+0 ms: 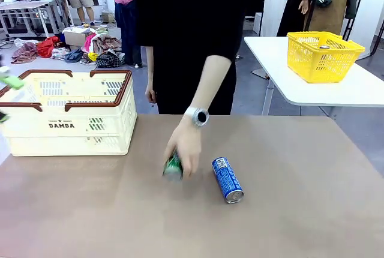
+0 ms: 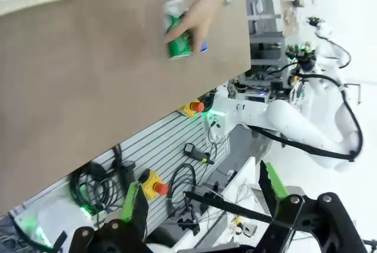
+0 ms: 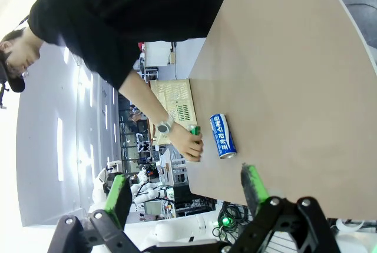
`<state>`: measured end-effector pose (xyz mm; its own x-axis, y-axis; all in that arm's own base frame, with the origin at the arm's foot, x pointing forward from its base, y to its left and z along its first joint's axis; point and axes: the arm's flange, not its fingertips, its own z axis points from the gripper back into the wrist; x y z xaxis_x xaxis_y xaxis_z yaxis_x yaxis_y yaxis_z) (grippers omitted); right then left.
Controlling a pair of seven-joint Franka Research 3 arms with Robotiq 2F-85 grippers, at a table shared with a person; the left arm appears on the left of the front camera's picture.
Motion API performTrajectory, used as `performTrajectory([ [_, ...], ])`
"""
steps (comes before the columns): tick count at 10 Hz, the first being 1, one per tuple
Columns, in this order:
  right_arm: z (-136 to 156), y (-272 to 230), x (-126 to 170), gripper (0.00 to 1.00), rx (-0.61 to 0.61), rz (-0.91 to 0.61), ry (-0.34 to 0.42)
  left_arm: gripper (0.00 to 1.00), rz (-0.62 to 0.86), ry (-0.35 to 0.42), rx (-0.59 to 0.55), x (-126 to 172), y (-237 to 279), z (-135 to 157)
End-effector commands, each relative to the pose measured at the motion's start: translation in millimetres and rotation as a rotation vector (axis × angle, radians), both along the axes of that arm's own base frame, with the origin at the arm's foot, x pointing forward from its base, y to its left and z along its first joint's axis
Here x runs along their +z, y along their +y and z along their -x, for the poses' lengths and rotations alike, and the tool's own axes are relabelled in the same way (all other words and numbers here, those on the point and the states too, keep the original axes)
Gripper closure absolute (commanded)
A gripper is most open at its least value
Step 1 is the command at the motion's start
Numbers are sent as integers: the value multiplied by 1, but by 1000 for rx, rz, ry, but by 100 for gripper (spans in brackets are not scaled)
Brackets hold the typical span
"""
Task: Place the drinks into the Shopping basket.
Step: Pick up one drink and place it into the Shopping basket.
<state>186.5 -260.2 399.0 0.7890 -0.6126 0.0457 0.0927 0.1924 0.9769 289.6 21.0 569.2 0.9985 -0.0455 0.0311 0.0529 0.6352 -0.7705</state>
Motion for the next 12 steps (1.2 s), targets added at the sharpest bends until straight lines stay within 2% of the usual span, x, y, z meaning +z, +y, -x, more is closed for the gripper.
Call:
performTrajectory([
  [1, 0, 0, 2, 0, 1, 2, -10, 0, -107, 42, -10, 20, -58, -25],
  [2, 0, 0, 2, 0, 1, 2, -10, 0, -177, 69, -56, 21, -85, -42],
  [4, 0, 0, 2, 0, 1, 2, -10, 0, -140, 33, -107, 29, -48, -43],
  [6, 0, 0, 2, 0, 1, 2, -10, 0, -61, 1, -23, 25, 24, -6],
  [8, 0, 0, 2, 0, 1, 2, -10, 0, 28, -7, 51, 4, 53, 29],
  [10, 0, 0, 2, 0, 1, 2, -10, 0, 18, -10, 58, -3, 46, 32],
  [11, 0, 0, 2, 0, 1, 2, -10, 0, 12, -10, 46, 3, 38, 25],
  [12, 0, 0, 2, 0, 1, 2, -10, 0, -1, 22, 34, 17, 10, 8],
])
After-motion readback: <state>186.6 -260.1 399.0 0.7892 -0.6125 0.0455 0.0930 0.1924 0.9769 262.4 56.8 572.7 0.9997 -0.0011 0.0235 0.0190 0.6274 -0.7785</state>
